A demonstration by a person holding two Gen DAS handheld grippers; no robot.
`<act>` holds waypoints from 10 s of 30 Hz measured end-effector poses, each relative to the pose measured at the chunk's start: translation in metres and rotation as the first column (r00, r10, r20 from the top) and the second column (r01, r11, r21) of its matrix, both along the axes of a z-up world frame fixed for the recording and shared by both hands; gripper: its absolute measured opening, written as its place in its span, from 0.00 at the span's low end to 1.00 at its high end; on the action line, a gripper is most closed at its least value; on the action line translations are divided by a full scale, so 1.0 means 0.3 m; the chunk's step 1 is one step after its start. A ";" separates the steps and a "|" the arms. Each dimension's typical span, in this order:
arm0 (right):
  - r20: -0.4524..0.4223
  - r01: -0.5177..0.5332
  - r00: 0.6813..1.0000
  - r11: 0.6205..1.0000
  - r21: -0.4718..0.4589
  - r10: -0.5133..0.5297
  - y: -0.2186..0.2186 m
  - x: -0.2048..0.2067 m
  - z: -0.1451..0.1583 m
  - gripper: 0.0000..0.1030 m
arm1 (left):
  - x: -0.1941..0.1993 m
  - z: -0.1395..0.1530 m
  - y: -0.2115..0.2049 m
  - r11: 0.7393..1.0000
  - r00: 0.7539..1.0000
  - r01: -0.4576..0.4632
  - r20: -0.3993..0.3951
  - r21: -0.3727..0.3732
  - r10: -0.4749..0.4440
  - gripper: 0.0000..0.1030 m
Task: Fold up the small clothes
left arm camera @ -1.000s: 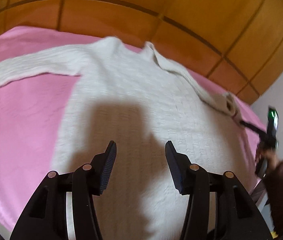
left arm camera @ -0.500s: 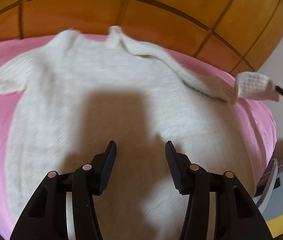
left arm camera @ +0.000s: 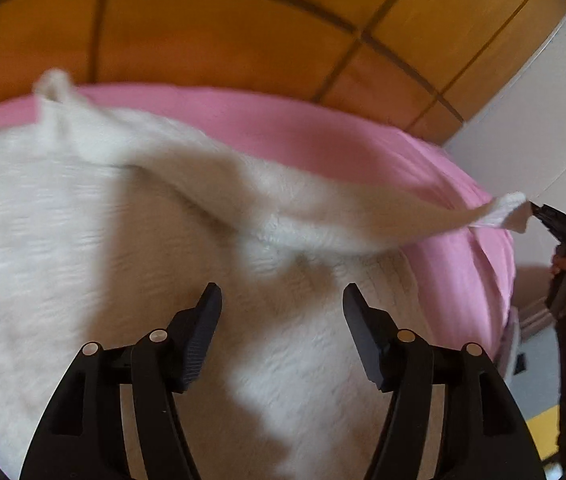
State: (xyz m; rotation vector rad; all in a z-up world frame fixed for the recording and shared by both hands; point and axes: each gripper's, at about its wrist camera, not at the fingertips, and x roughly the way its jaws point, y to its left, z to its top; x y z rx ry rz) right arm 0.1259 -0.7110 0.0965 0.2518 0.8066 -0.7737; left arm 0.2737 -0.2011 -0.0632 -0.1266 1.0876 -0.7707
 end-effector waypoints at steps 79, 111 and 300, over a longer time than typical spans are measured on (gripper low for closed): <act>0.212 0.102 0.951 0.875 0.473 -0.226 -0.026 -0.157 -0.425 0.58 | -0.198 -0.061 0.398 0.901 0.906 -0.389 0.257 0.189 0.337 0.91; 0.087 -0.031 0.996 0.946 0.322 0.003 0.124 0.032 -0.233 0.74 | -0.222 0.010 0.466 0.909 0.907 -0.401 0.192 0.118 0.375 0.92; -0.022 -0.705 0.694 0.686 0.181 0.719 1.482 0.199 -0.429 0.98 | -0.215 0.218 1.813 0.278 0.318 -0.925 -0.130 -0.259 0.939 0.05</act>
